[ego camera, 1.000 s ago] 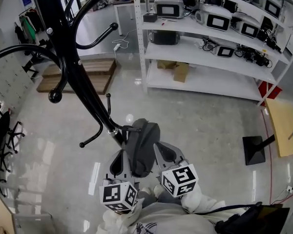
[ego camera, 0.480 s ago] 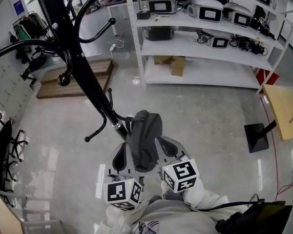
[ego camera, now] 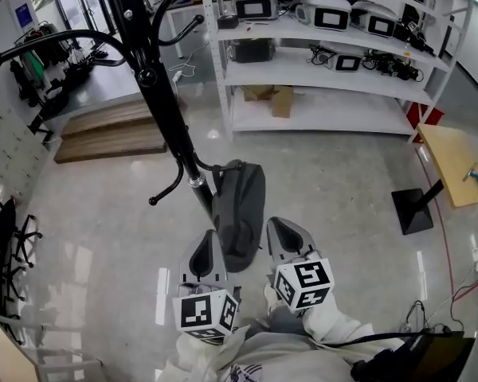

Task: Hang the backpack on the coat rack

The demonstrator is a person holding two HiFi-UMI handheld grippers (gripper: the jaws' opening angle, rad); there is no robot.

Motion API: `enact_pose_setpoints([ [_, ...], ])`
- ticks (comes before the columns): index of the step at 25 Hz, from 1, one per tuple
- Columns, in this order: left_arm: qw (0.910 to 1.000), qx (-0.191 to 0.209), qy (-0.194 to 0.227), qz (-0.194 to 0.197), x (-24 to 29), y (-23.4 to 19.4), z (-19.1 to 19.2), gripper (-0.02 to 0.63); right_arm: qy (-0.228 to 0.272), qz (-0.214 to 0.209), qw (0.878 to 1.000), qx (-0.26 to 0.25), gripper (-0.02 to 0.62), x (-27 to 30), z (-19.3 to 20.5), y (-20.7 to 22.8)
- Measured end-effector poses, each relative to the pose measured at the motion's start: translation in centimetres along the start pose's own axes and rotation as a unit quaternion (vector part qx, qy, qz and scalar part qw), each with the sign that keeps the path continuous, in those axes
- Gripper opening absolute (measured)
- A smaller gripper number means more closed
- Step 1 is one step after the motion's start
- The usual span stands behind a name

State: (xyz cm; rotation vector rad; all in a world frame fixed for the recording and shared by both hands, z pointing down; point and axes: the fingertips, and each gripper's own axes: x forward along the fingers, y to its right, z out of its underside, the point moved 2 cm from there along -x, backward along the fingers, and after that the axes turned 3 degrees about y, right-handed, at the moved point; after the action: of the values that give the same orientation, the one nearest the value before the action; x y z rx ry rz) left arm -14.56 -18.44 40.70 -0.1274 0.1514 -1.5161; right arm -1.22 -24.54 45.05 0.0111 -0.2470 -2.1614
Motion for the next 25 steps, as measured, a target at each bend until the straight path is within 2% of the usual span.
enact_pose_setpoints([
  [10, 0.9999, -0.016, 0.001, 0.002, -3.8, 1.3, 0.6, 0.002, -0.008, 0.016, 1.000, -0.012, 0.014, -4.7, 0.5, -0.9],
  [17, 0.9993, -0.021, -0.003, -0.029, -5.5, 1.2, 1.0, 0.002, -0.015, -0.010, 1.000, -0.020, 0.014, -5.3, 0.4, -1.7],
  [21, 0.9985, -0.036, -0.022, -0.034, -6.2, 1.5, 1.9, 0.002, -0.009, -0.020, 1.000, -0.019, 0.014, -6.0, 0.1, -2.1],
  [25, 0.9987, -0.026, -0.021, -0.037, -6.4, 1.9, 1.9, 0.002, 0.002, -0.028, 0.999, -0.017, 0.014, -6.2, -0.1, -2.1],
])
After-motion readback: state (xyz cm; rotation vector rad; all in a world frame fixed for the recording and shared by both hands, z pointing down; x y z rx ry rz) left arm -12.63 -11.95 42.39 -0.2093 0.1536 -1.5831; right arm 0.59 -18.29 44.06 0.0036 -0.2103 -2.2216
